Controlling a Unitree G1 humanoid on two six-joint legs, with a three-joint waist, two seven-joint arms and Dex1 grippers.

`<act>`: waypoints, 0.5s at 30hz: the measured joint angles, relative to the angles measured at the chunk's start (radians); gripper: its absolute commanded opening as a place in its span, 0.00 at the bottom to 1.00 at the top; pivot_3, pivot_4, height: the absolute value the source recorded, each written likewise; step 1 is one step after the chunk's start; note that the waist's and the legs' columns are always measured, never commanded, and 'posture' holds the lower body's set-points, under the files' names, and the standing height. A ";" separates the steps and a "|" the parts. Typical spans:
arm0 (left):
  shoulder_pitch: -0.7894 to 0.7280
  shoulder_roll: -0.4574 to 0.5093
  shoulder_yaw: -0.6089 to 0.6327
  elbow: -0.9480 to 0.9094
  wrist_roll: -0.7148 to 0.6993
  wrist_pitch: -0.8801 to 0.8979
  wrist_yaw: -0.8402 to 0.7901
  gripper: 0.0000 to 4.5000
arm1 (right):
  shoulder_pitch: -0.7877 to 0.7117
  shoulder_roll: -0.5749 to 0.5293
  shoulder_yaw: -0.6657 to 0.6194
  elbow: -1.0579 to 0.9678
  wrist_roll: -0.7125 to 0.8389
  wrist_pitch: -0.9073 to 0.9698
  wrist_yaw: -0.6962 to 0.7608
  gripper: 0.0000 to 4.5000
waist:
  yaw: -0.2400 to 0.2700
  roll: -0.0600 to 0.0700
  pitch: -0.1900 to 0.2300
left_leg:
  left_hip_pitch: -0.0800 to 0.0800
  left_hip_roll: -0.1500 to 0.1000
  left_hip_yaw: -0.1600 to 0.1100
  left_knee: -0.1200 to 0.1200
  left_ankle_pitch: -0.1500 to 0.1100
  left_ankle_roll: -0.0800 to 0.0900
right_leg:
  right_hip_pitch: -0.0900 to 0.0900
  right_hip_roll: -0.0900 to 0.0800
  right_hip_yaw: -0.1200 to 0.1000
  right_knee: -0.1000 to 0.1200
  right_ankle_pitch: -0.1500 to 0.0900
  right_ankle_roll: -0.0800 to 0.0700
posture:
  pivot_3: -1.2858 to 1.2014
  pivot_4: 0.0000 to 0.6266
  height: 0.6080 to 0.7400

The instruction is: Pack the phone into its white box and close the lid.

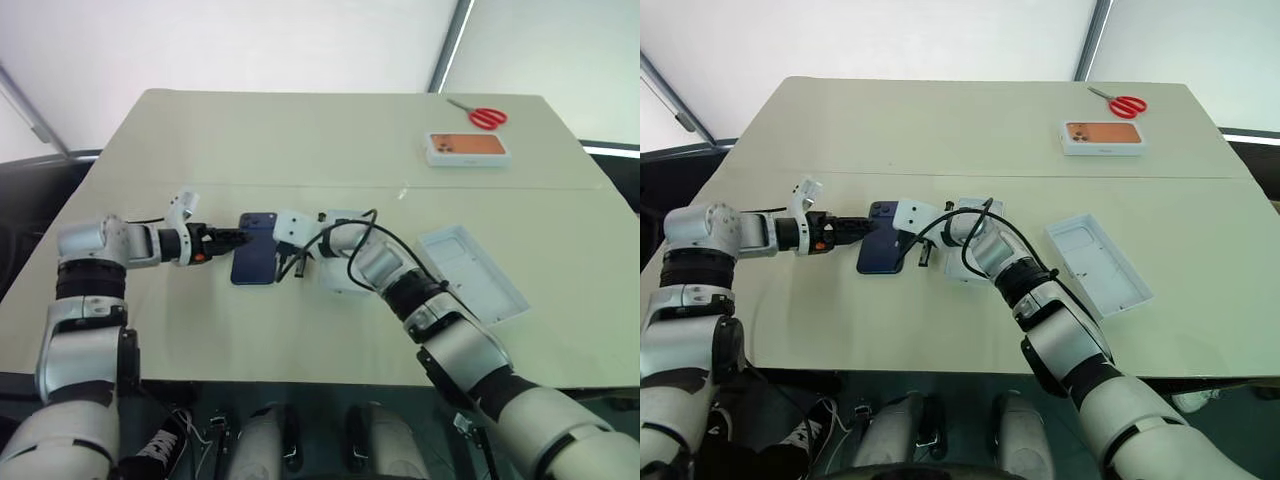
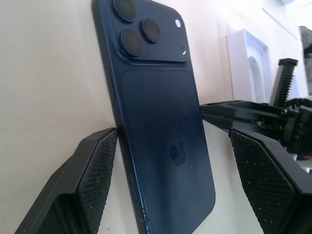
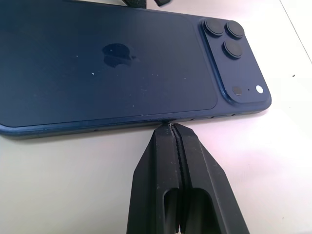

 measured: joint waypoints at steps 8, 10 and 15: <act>0.041 -0.114 0.119 -0.060 -0.042 0.031 0.080 0.86 | 0.000 0.007 0.000 0.004 -0.002 -0.003 -0.005 0.01 | -0.001 0.000 0.000 | 0.000 0.000 0.000 0.000 0.000 0.000 | 0.000 0.000 0.000 0.000 0.000 0.000 | 0.52 0.24 0.99; 0.054 -0.113 0.136 -0.065 -0.054 0.030 0.080 0.86 | 0.000 0.006 0.000 0.004 -0.001 -0.003 -0.005 0.01 | -0.002 0.000 0.000 | 0.000 0.000 0.000 0.000 0.000 0.000 | 0.000 0.000 0.000 0.000 0.000 0.000 | 0.52 0.24 0.99; 0.092 -0.105 0.160 -0.064 -0.091 0.002 0.065 0.86 | 0.003 0.005 0.002 0.004 -0.002 -0.015 -0.005 0.01 | -0.005 0.000 0.000 | 0.000 0.000 0.000 0.000 0.000 -0.001 | 0.000 0.000 0.000 0.000 0.000 0.000 | 0.52 0.24 0.99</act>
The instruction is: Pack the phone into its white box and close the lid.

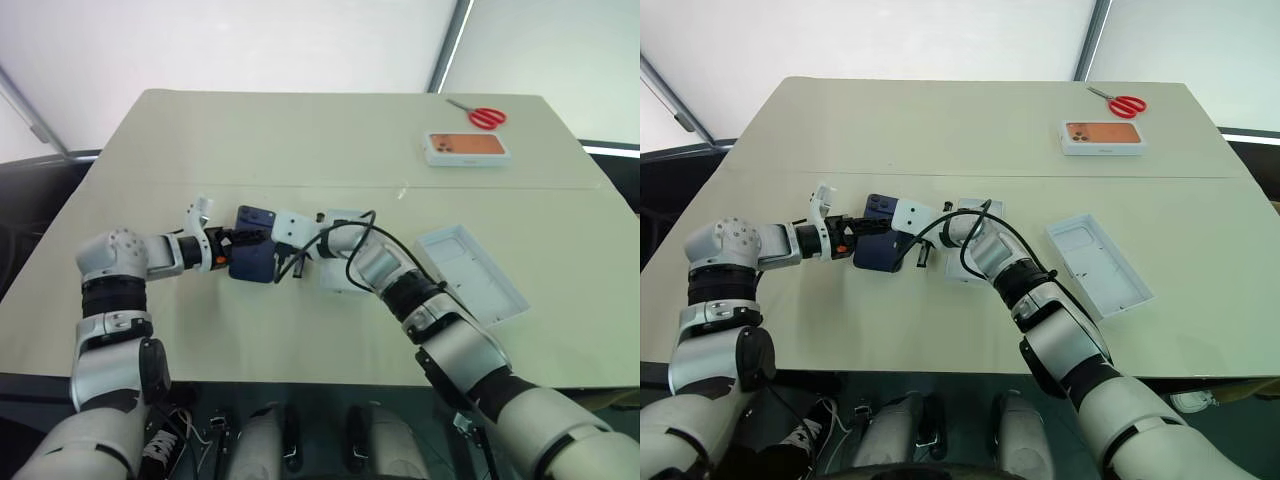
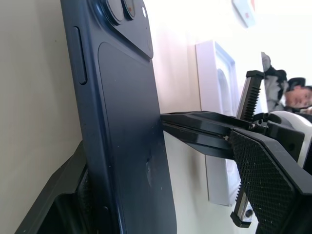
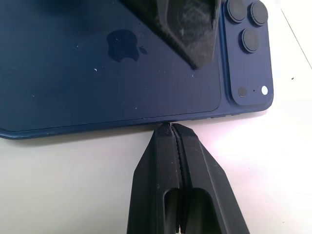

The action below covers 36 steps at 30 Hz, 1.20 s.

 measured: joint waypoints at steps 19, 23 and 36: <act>0.063 0.029 0.028 0.058 -0.052 -0.037 -0.015 0.09 | 0.002 0.002 0.005 0.000 -0.002 -0.018 0.002 0.00 | -0.023 0.000 0.000 | 0.000 0.000 0.000 -0.001 0.000 0.000 | -0.001 0.000 0.000 0.000 0.000 0.000 | 0.52 0.24 0.99; 0.058 0.022 0.064 0.076 -0.086 -0.029 -0.010 0.01 | 0.004 0.003 0.006 -0.001 -0.002 -0.019 0.002 0.00 | -0.023 0.000 0.000 | 0.000 0.000 0.000 -0.002 0.000 -0.001 | -0.001 0.000 0.000 0.000 0.000 0.000 | 0.52 0.24 0.99; 0.113 0.013 0.175 0.035 -0.177 0.030 0.014 0.00 | 0.034 -0.009 -0.262 -0.289 0.346 0.313 0.141 0.38 | -0.024 0.000 0.001 | -0.001 0.000 0.000 -0.003 0.000 -0.001 | -0.002 0.000 0.000 -0.001 0.000 0.000 | 0.52 0.24 0.99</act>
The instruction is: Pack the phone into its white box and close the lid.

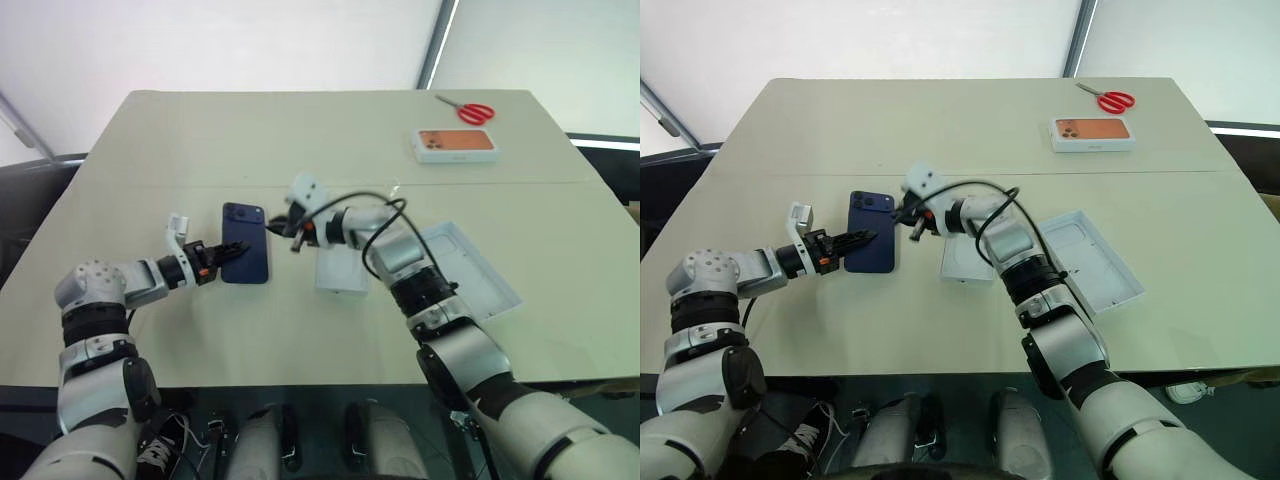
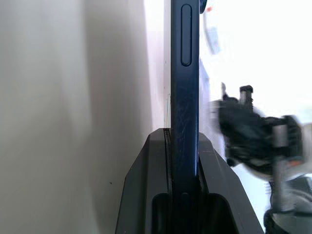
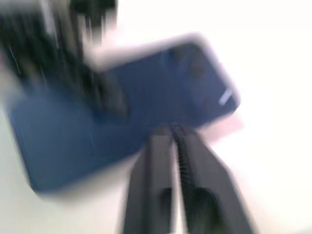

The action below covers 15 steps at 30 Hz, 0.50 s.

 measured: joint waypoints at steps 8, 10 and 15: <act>-0.046 -0.098 0.112 -0.161 -0.075 0.031 0.180 0.00 | 0.213 -0.326 0.020 -0.437 0.155 0.273 0.212 0.48 | 0.014 -0.002 0.001 | -0.006 -0.004 -0.003 0.000 -0.001 0.001 | -0.004 -0.006 -0.001 -0.001 0.000 0.000 | 0.52 0.24 0.99; -0.069 -0.103 0.126 -0.199 -0.101 0.043 0.209 0.00 | 0.273 -0.442 0.066 -0.532 0.142 0.240 0.273 0.48 | 0.013 -0.002 0.001 | -0.006 -0.004 -0.003 -0.001 -0.001 0.001 | -0.004 -0.005 -0.001 -0.002 0.000 0.000 | 0.52 0.24 0.99; -0.056 -0.130 0.109 -0.234 -0.107 0.032 0.243 0.00 | 0.347 -0.551 0.179 -0.593 0.064 0.131 0.315 0.48 | 0.002 -0.003 0.002 | -0.001 -0.003 -0.001 -0.007 0.002 -0.004 | -0.004 -0.002 -0.001 -0.002 0.000 0.000 | 0.52 0.24 0.99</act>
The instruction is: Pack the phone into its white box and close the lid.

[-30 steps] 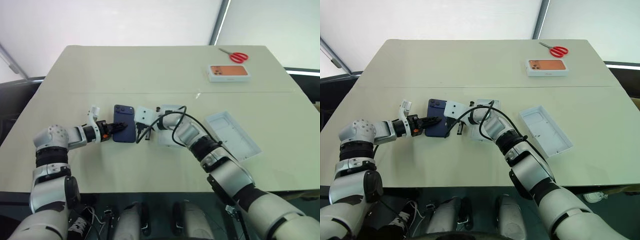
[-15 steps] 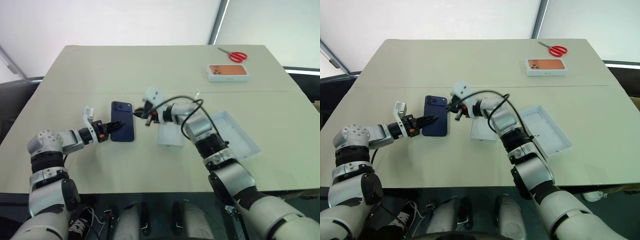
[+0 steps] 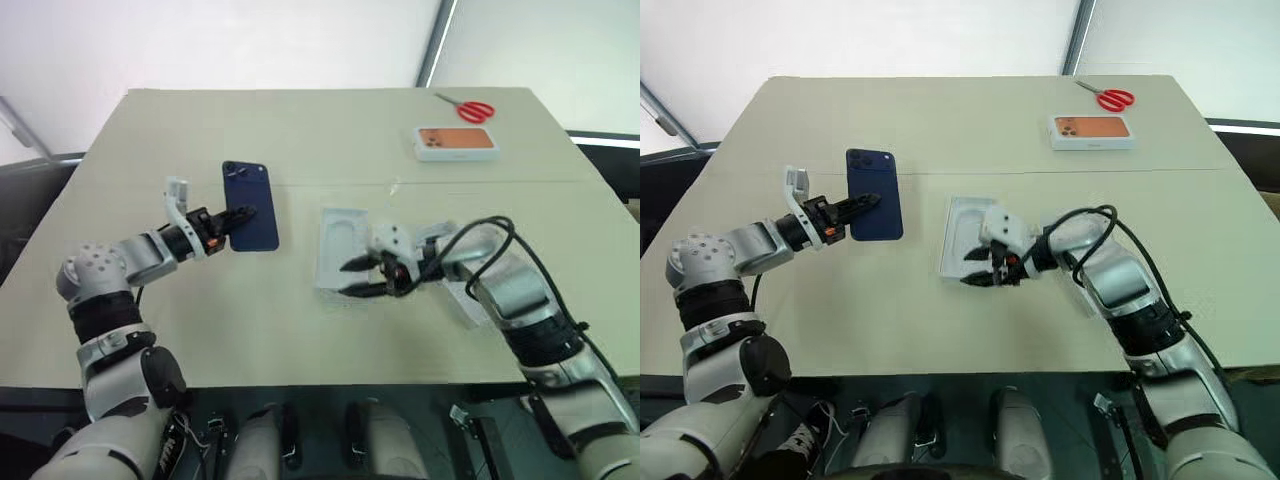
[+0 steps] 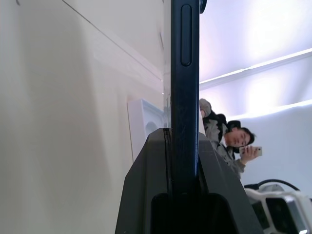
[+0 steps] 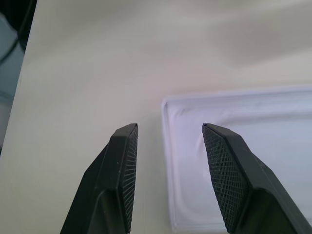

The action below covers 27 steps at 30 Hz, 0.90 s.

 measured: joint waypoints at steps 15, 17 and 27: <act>0.017 -0.008 -0.014 -0.019 -0.023 0.011 0.044 0.00 | -0.008 0.044 0.051 0.108 -0.102 -0.117 -0.095 0.48 | 0.032 -0.008 0.005 | 0.000 0.002 0.000 0.002 0.003 0.001 | 0.001 0.002 0.000 0.000 0.000 0.000 | 0.52 0.24 0.99; 0.019 -0.011 -0.014 -0.022 -0.028 0.012 0.048 0.00 | -0.009 0.044 0.057 0.116 -0.113 -0.123 -0.095 0.48 | 0.032 -0.008 0.005 | 0.000 0.002 0.000 0.002 0.003 0.001 | 0.001 0.002 0.000 0.000 0.000 0.000 | 0.52 0.24 0.99; 0.027 -0.038 -0.011 -0.049 -0.057 0.037 0.088 0.00 | -0.031 0.048 0.043 0.125 -0.127 -0.138 -0.100 0.09 | 0.026 -0.009 0.005 | 0.002 0.003 0.000 0.002 0.003 0.001 | 0.003 0.004 0.000 0.000 0.000 0.000 | 0.52 0.24 0.99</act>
